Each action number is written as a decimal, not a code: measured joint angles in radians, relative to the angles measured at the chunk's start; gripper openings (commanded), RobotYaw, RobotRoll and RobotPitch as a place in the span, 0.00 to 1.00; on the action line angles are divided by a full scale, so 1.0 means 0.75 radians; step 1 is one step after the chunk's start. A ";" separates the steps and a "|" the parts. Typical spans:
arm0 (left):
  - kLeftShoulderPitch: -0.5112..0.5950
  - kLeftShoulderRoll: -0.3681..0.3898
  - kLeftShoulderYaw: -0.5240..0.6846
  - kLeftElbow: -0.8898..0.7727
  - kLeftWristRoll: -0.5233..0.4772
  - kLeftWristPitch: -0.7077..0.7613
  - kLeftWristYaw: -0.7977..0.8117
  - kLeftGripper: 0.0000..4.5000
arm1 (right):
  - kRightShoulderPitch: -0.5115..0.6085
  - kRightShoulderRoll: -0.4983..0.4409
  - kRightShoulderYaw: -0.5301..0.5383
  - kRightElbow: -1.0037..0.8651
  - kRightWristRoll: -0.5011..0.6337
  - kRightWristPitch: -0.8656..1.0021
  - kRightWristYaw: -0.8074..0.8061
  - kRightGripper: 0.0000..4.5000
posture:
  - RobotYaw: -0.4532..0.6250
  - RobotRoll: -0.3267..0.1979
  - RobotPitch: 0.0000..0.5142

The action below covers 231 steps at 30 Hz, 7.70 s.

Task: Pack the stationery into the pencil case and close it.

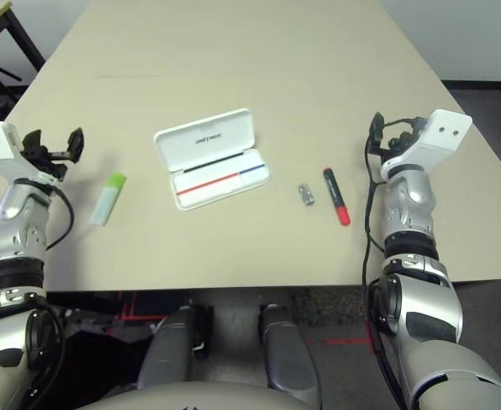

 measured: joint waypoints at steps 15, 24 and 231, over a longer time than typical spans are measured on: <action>0.003 -0.015 0.000 -0.015 0.000 -0.003 0.004 0.99 | -0.010 0.000 0.003 0.000 -0.001 -0.001 0.008 1.00 | 0.42 0.62 0.31; 0.012 -0.017 0.005 -0.076 -0.004 -0.004 0.022 0.99 | -0.069 -0.001 0.027 0.046 -0.016 -0.001 0.040 1.00 | 0.42 0.62 0.29; 0.054 0.637 -0.522 -1.209 -0.108 0.777 -1.143 1.00 | 0.188 -0.336 0.455 -0.952 0.108 1.810 0.470 0.34 | 0.40 0.62 0.31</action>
